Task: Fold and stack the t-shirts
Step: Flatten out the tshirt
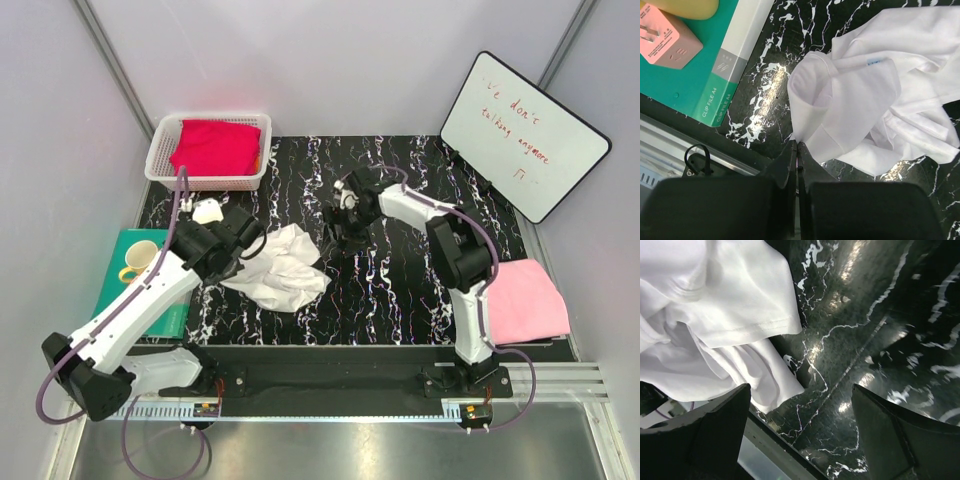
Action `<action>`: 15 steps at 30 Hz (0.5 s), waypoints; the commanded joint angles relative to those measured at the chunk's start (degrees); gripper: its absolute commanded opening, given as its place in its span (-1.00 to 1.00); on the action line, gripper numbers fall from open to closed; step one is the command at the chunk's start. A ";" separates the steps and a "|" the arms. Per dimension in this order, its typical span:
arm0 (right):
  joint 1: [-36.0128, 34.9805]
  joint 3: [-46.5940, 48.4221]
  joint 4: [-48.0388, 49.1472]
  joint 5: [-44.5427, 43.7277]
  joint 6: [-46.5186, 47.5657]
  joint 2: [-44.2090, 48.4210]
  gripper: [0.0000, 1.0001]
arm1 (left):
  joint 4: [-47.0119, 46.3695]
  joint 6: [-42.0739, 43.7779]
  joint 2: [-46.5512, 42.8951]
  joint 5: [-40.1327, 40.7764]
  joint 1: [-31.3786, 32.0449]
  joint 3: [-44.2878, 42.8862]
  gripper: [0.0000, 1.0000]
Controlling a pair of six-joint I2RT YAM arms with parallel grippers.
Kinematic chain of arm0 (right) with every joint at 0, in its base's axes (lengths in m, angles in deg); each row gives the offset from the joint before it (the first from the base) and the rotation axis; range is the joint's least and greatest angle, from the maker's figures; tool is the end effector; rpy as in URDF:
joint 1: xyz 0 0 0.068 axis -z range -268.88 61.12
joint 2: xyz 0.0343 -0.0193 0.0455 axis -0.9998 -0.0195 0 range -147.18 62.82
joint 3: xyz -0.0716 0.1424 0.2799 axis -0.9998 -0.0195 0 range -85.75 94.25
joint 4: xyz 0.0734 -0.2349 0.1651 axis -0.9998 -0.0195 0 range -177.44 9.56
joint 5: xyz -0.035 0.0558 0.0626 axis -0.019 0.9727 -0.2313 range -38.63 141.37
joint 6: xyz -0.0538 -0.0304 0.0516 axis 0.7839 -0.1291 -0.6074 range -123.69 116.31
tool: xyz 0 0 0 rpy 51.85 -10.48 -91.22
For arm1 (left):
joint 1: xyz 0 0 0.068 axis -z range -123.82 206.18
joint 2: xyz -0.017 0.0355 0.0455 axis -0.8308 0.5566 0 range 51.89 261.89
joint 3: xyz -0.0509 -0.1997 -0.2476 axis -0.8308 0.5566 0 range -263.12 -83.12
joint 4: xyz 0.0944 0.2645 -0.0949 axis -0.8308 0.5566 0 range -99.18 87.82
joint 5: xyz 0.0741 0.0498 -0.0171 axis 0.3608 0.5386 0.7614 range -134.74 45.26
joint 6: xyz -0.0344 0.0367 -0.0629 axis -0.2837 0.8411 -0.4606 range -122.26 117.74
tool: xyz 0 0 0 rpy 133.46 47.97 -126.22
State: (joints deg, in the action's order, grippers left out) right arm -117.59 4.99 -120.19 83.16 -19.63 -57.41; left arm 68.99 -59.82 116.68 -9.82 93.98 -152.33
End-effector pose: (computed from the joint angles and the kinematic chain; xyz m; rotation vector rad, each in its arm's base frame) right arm 0.4214 0.2725 0.1743 -0.4674 2.8327 0.9548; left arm 0.1818 -0.0906 0.3540 -0.5382 2.4378 0.2649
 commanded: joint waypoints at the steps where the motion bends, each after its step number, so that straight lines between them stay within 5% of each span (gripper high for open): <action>1: -2.84 4.00 0.72 4.33 -0.49 -5.45 0.78 | 6.91 -1.33 2.52 -0.90 0.08 0.39 -1.00; 9: -4.42 8.84 0.72 4.77 -2.07 -10.99 0.71 | 4.36 -0.10 4.37 -2.04 0.08 0.39 -1.00; 15: -5.39 12.70 0.46 4.95 -3.65 -16.08 0.26 | 3.92 0.69 4.55 -2.22 0.08 0.13 -1.00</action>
State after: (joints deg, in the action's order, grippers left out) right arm -121.81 14.65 -120.21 88.98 -22.39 -68.55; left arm 68.88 -59.67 121.18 -11.63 93.98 -151.87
